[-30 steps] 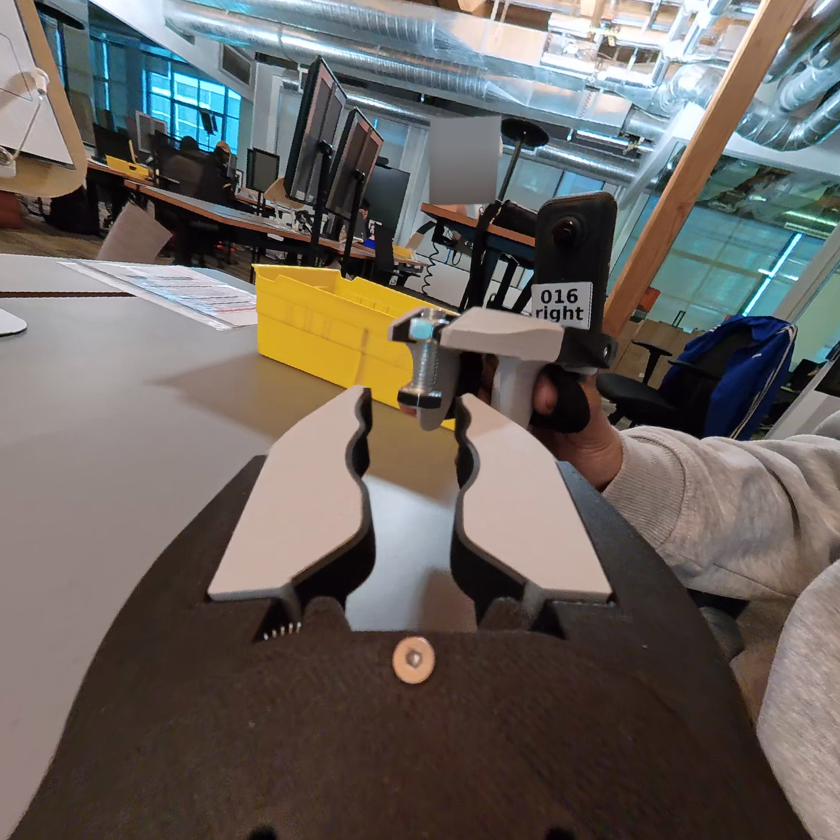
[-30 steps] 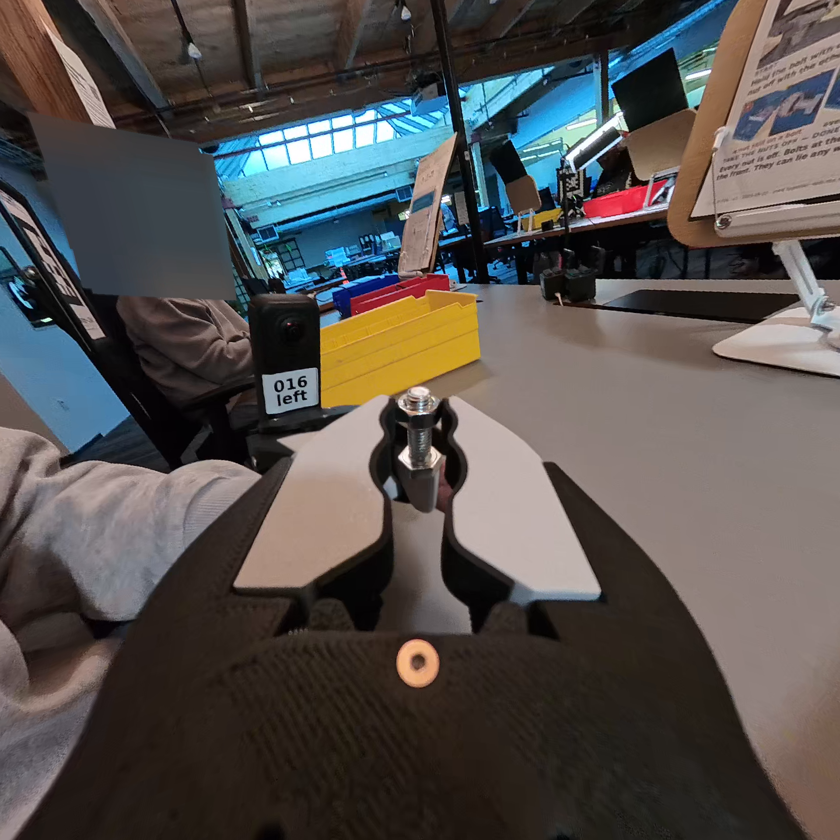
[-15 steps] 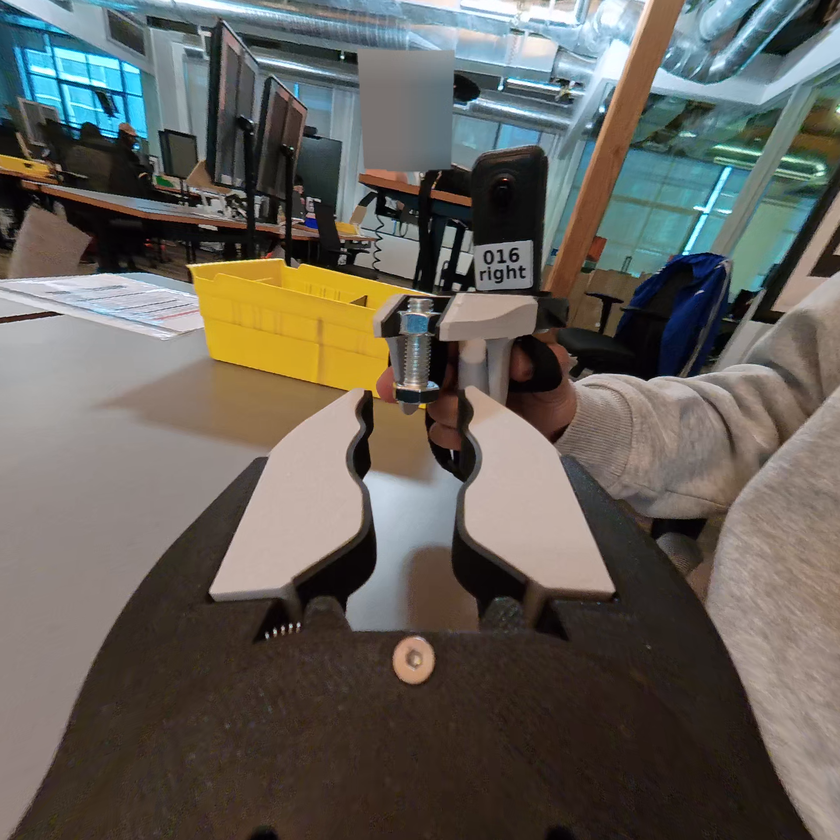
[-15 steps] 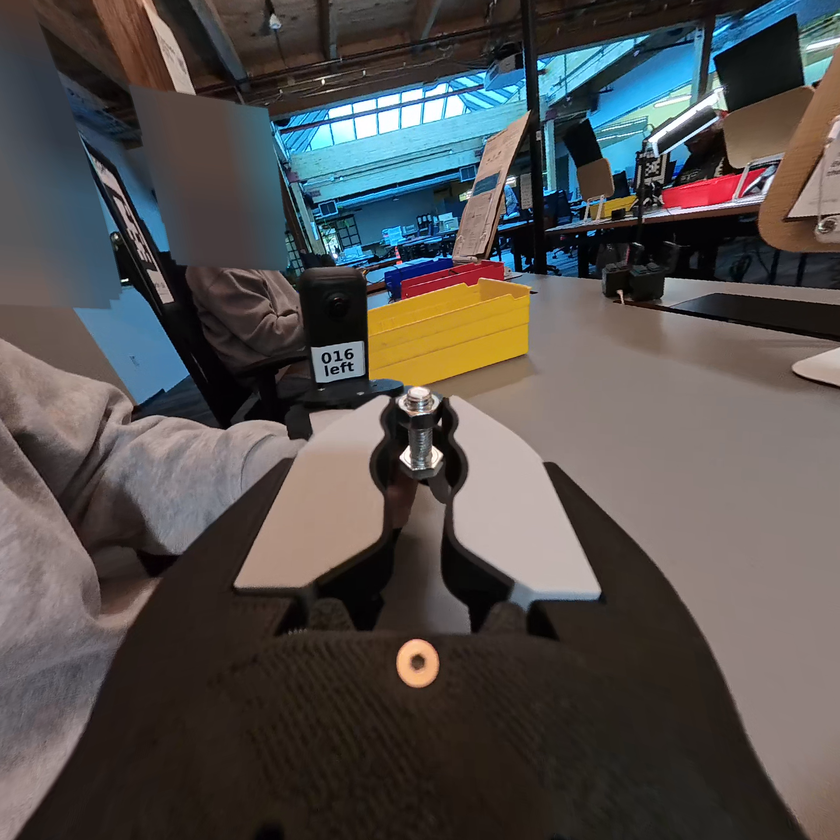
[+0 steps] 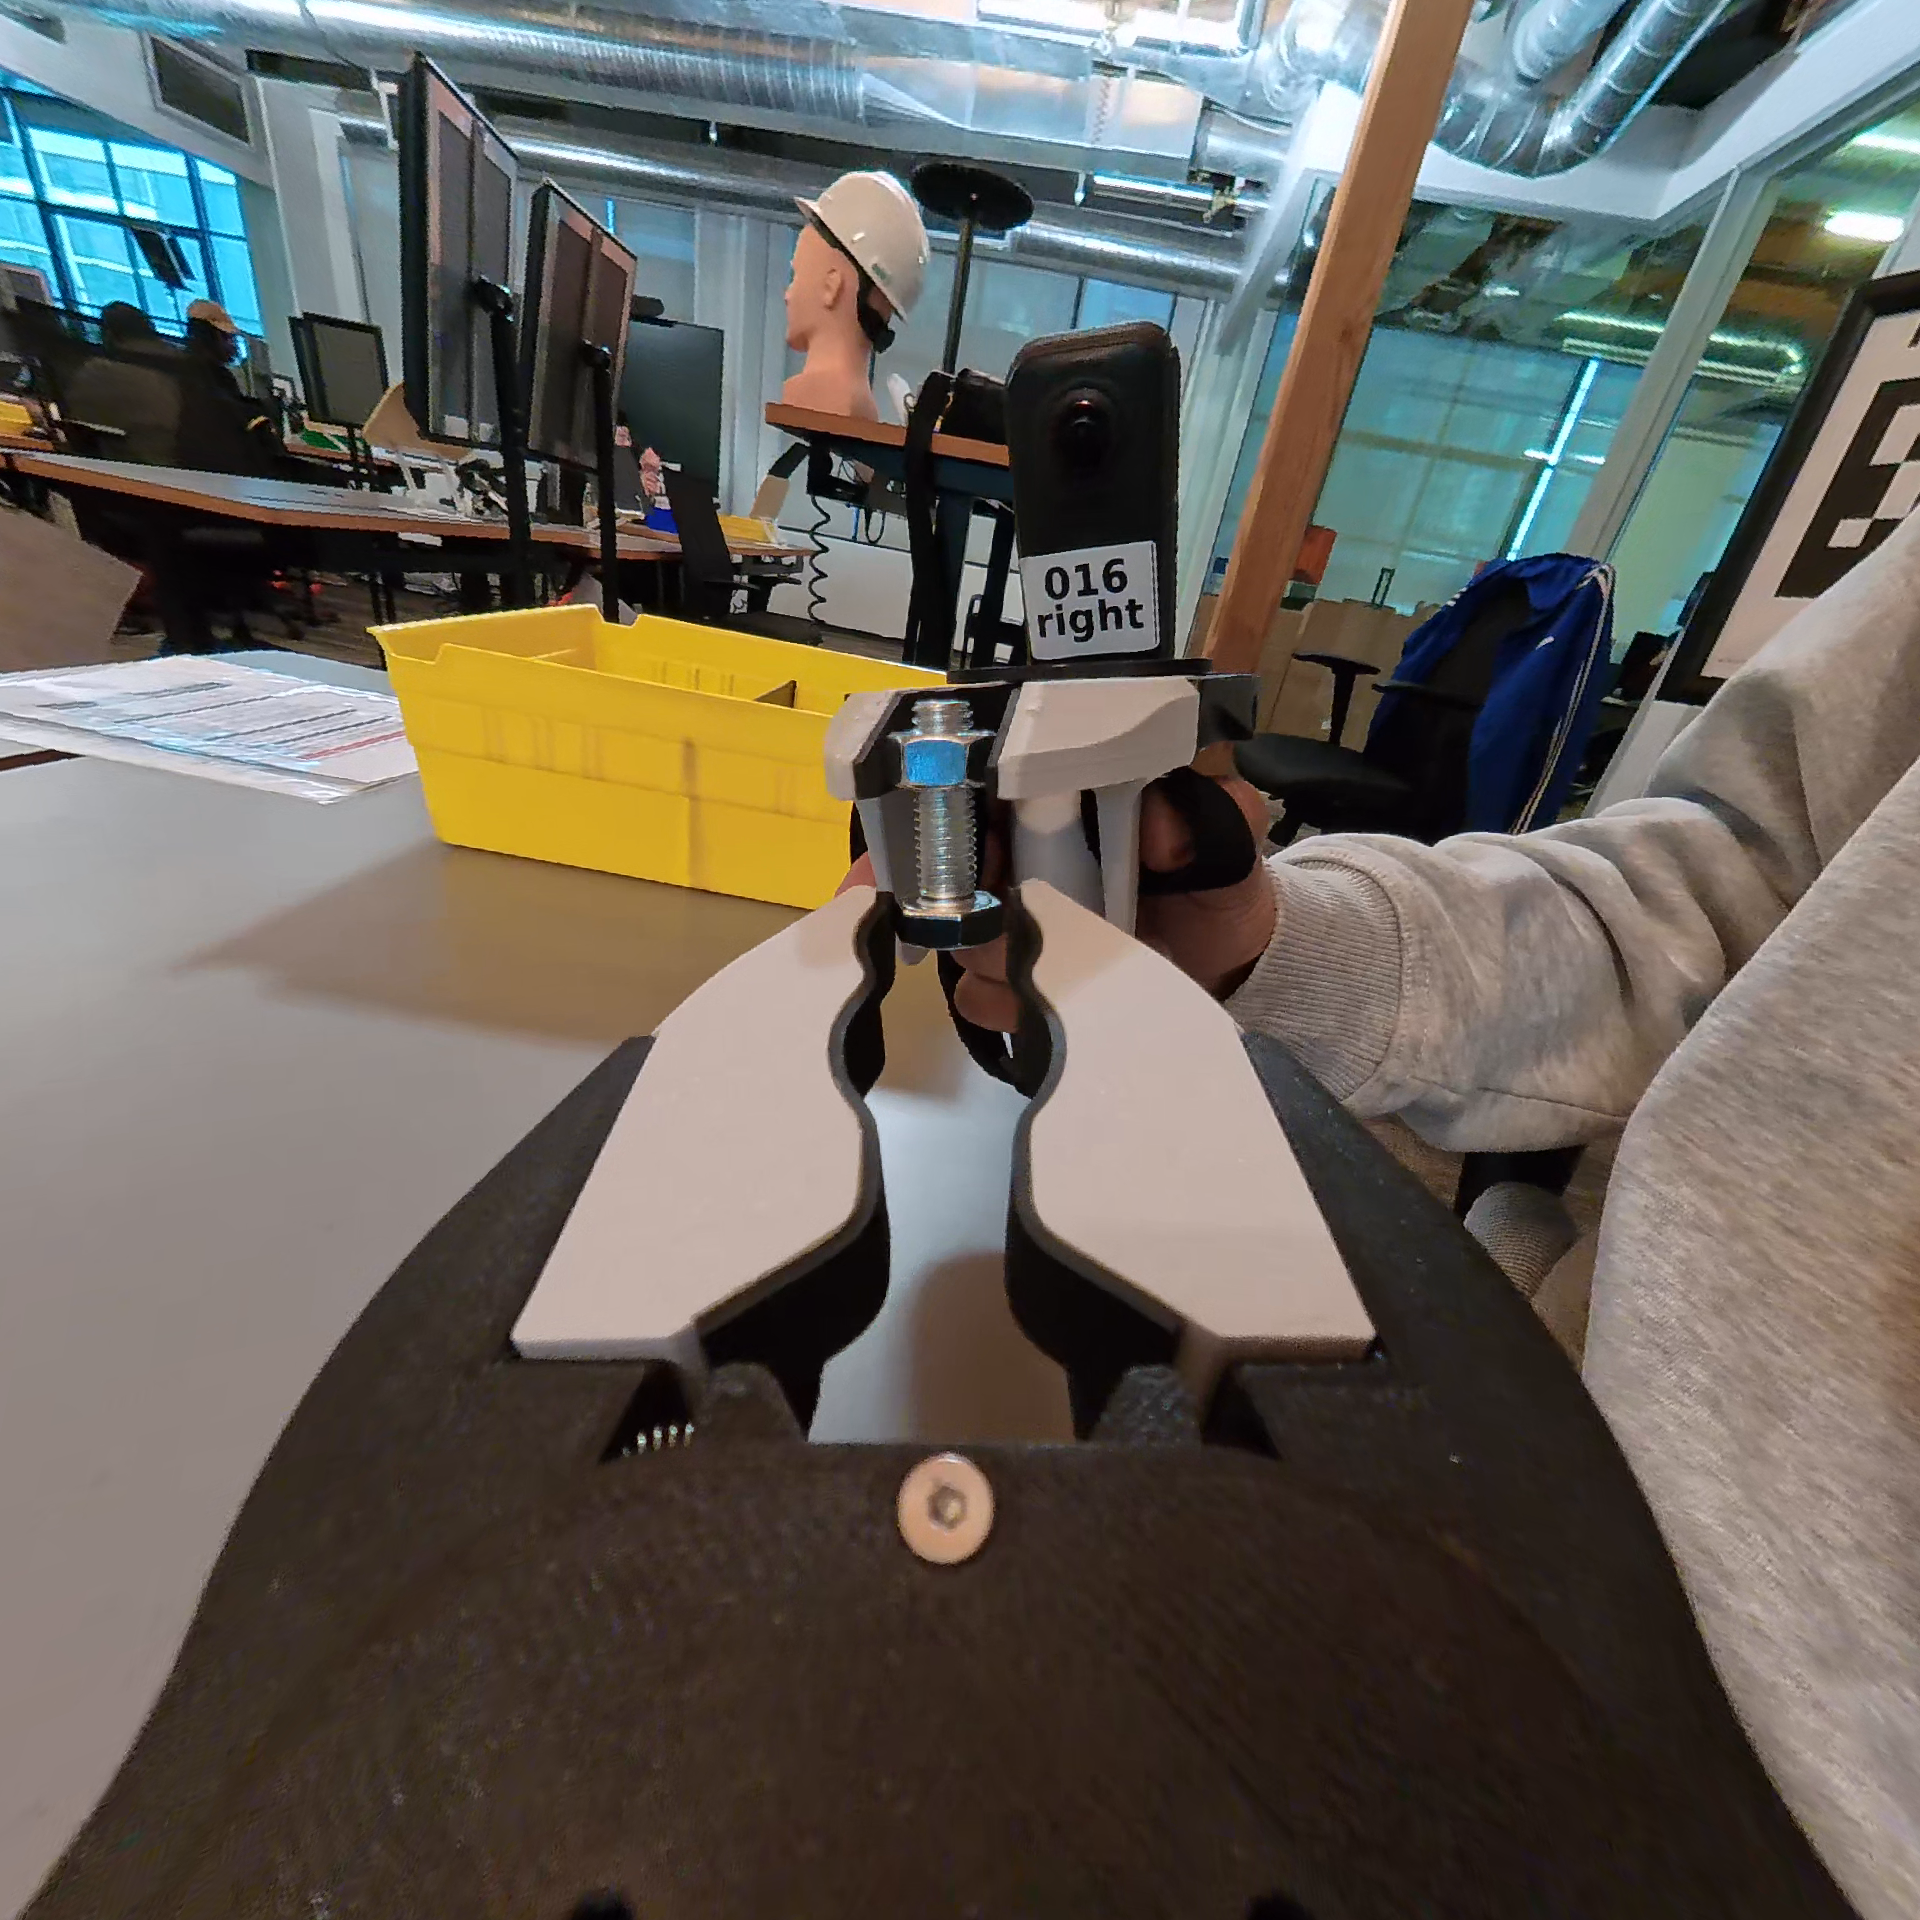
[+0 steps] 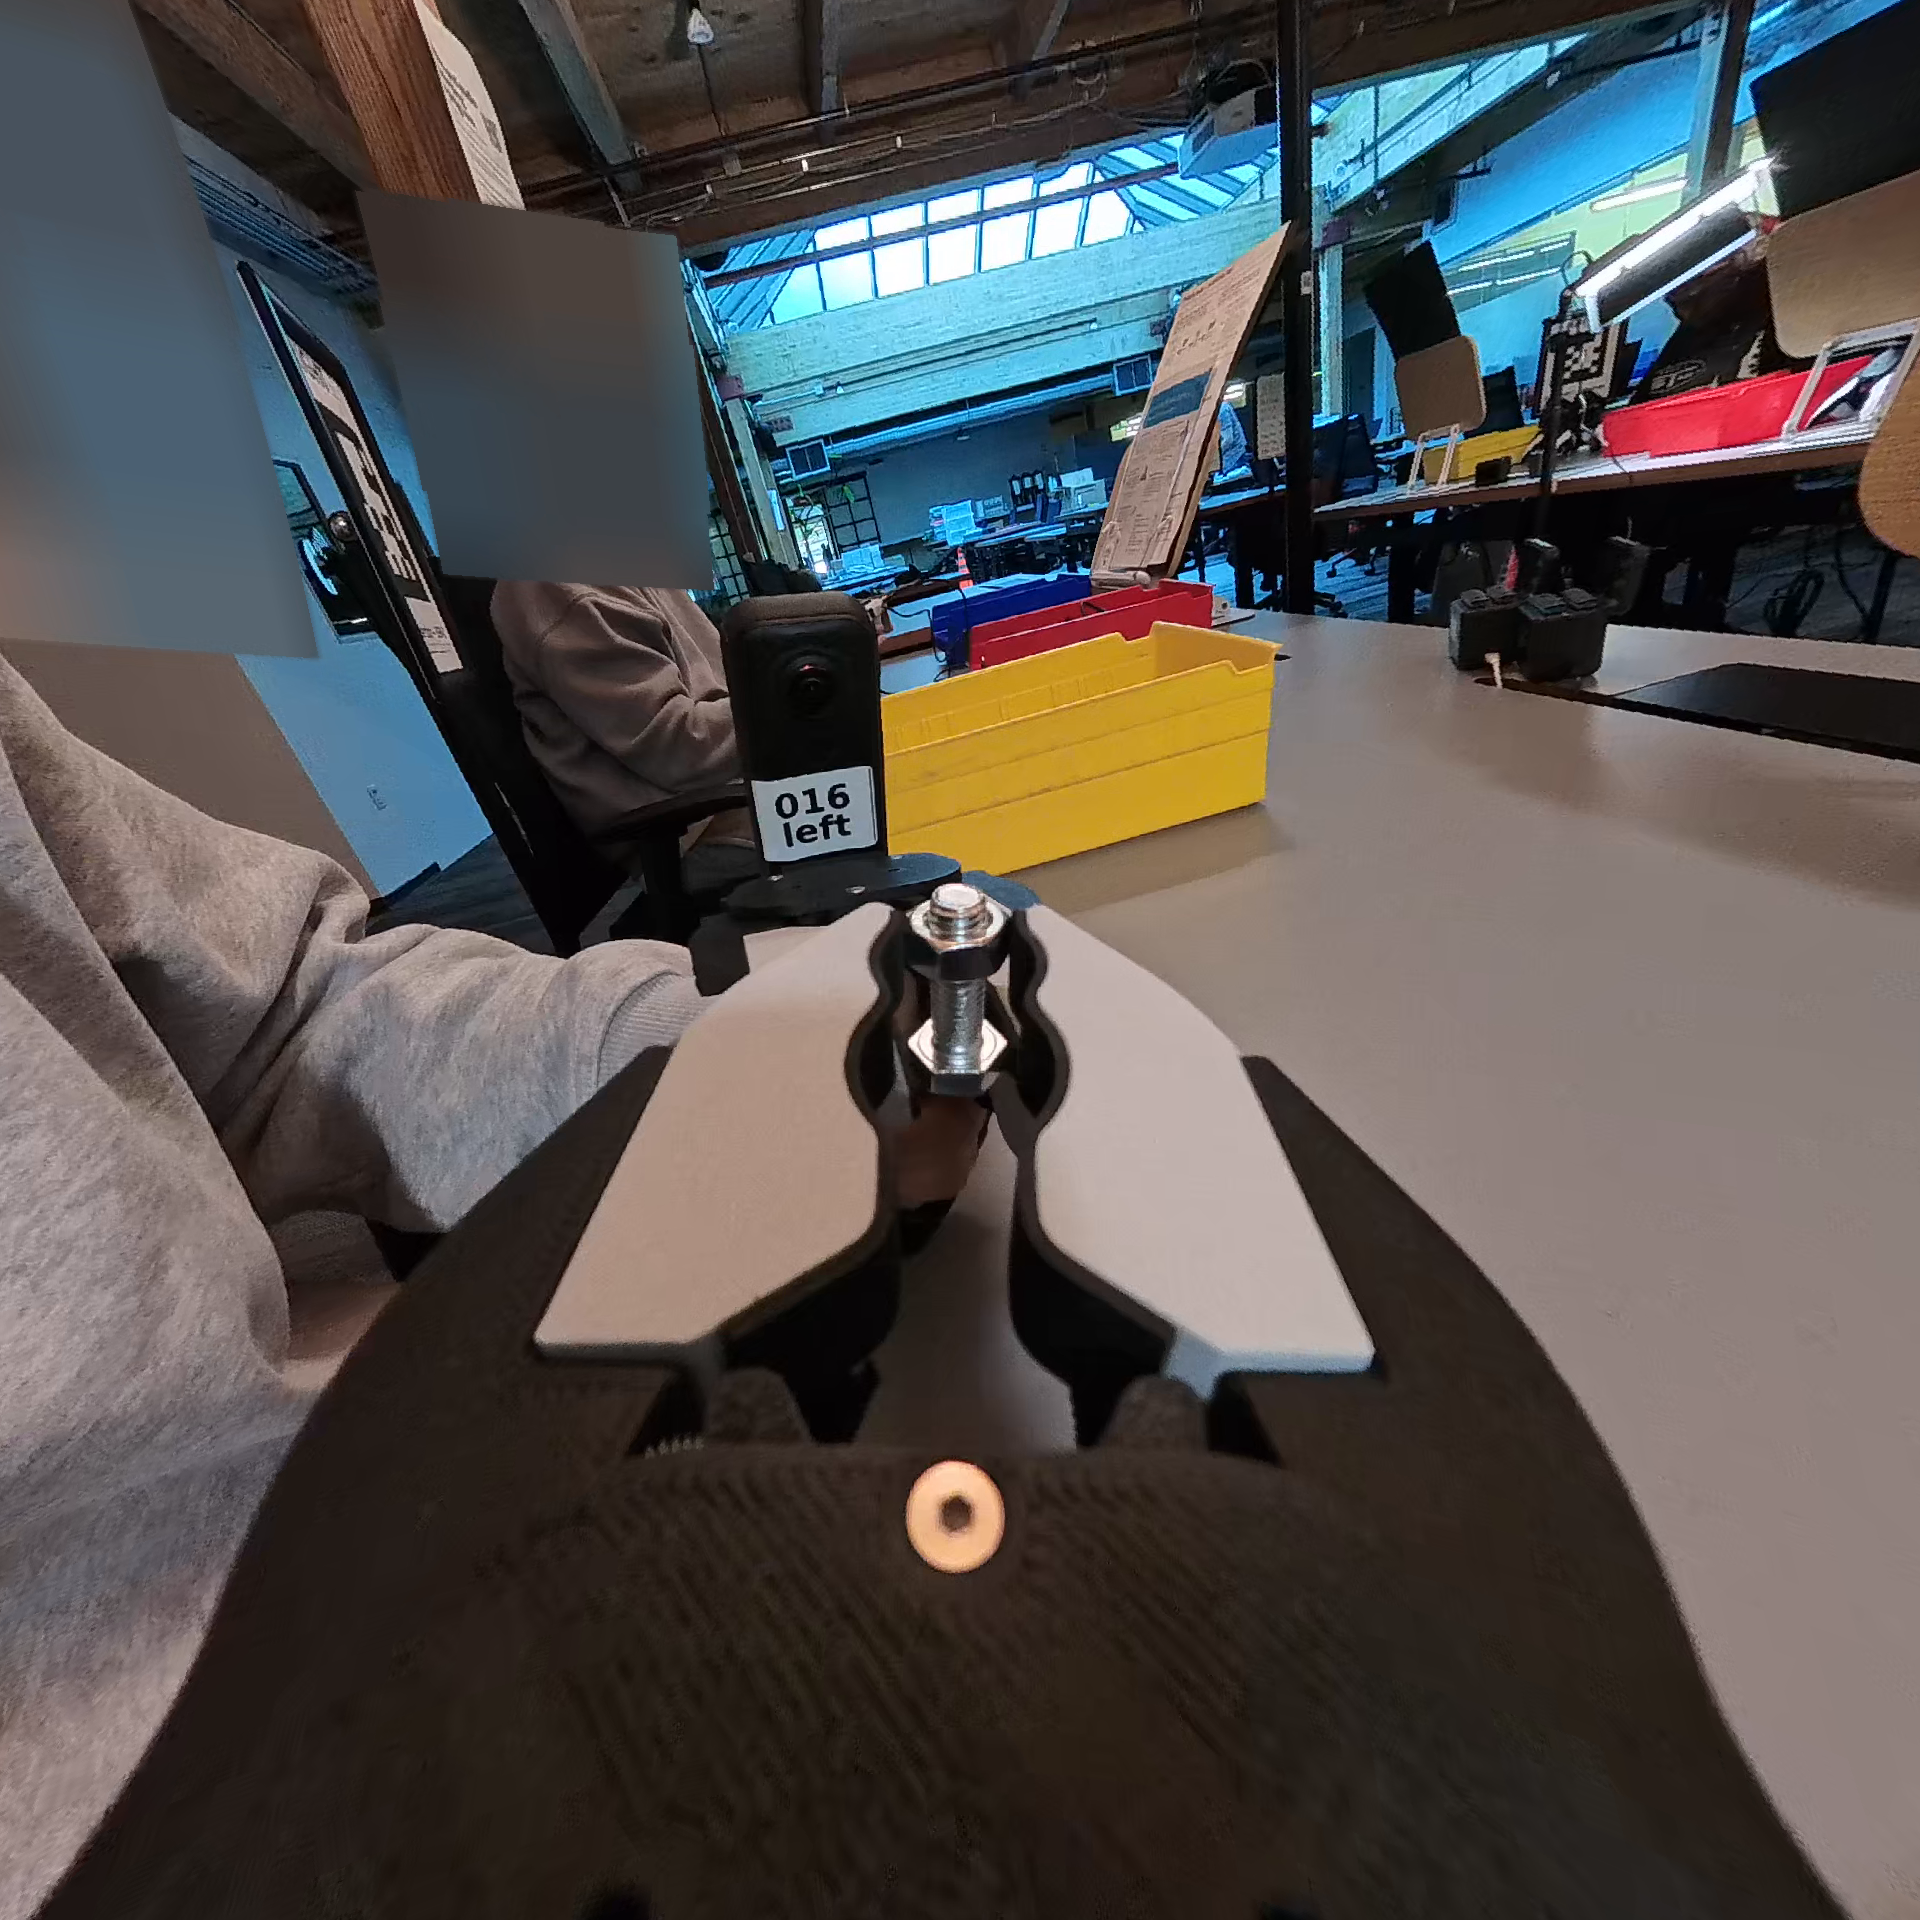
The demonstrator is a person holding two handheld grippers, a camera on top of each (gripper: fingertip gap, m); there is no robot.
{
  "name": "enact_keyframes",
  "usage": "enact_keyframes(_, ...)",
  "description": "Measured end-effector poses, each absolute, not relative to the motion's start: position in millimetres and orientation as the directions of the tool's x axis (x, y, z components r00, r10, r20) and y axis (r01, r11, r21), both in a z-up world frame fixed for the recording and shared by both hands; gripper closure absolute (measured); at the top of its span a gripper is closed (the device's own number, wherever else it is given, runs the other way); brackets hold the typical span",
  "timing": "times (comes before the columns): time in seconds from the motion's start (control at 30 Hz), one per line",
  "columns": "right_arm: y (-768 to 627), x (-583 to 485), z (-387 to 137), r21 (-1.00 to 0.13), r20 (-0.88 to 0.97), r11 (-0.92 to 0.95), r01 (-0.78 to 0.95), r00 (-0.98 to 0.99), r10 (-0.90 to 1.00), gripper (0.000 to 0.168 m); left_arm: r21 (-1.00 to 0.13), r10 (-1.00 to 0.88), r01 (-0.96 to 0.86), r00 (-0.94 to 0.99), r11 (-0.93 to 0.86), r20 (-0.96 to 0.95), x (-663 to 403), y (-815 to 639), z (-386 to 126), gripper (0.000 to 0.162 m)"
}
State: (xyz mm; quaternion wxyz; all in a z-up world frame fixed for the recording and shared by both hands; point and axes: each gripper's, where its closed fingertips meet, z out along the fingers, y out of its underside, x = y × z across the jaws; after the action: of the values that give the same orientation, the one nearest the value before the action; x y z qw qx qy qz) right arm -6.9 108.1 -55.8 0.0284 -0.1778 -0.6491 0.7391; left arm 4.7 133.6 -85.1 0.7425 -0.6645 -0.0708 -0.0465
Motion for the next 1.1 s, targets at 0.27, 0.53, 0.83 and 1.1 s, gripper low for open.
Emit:
enact_keyframes(0.27, 109, -11, -57, -0.973, -0.212, -0.157, 0.17, -0.926, 0.311, 0.149, -0.982, 0.056, 0.159, 0.985, 0.107, 0.165, 0, 135, -86, 0.141)
enact_keyframes(0.53, 117, -19, -50, -0.972, -0.184, -0.204, 0.112, -0.906, 0.381, 0.134, -0.984, 0.145, 0.136, 0.978, 0.112, 0.151, -13, 132, -88, 0.142)
enact_keyframes(0.83, 119, -23, -49, -0.963, -0.213, -0.238, 0.124, -0.891, 0.401, 0.132, -0.977, 0.189, 0.131, 0.968, 0.167, 0.162, -21, 129, -84, 0.141)
enact_keyframes(1.1, 112, -18, -51, -0.972, -0.179, -0.209, 0.103, -0.904, 0.388, 0.135, -0.973, 0.212, 0.14, 0.961, 0.186, 0.179, -26, 128, -84, 0.141)
